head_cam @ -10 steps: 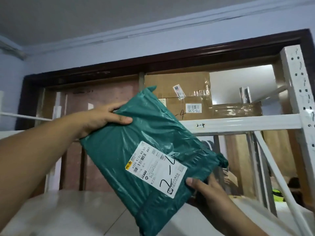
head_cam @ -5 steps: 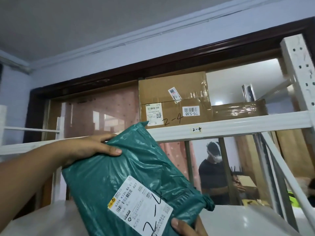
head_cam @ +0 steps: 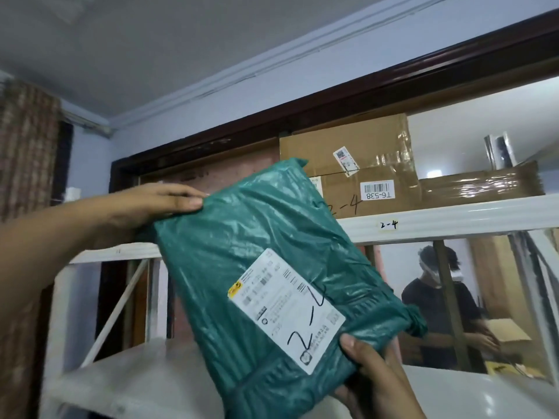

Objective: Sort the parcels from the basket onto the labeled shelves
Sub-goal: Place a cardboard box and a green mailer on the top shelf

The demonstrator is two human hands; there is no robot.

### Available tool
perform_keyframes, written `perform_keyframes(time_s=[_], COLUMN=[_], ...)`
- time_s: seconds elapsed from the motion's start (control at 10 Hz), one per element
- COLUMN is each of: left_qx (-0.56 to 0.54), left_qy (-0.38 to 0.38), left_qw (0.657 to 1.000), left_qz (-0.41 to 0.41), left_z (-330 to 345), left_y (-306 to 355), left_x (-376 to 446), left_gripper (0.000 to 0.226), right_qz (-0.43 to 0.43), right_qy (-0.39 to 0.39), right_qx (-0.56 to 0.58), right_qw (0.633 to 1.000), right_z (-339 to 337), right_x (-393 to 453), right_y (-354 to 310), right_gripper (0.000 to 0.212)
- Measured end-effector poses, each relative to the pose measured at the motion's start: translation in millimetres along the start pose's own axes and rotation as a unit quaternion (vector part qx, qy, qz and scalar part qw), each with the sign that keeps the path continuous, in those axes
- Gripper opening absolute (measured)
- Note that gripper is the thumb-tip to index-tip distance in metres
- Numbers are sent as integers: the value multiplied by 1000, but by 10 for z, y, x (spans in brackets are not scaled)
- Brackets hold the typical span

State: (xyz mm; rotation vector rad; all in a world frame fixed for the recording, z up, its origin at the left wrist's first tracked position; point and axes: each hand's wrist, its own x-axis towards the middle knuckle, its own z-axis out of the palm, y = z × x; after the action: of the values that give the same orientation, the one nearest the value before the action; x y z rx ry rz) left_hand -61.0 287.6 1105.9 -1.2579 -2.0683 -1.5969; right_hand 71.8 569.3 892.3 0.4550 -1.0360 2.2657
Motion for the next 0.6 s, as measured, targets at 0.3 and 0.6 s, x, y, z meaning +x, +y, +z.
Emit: perform_keyframes(time_s=[0.3, 0.6], left_qx=[-323, -328], left_qy=[108, 36], left_qw=[935, 940], left_qz=[100, 90], left_z=[1002, 1967], left_y=[443, 988], left_x=[3, 307], left_gripper=[83, 20], right_qz=[-47, -83], right_qy=[-16, 27], right_qx=[-30, -144], right_qw=[998, 986], right_z=[323, 135], right_x=[207, 258], right_y=[-721, -1976], right_gripper=[66, 39])
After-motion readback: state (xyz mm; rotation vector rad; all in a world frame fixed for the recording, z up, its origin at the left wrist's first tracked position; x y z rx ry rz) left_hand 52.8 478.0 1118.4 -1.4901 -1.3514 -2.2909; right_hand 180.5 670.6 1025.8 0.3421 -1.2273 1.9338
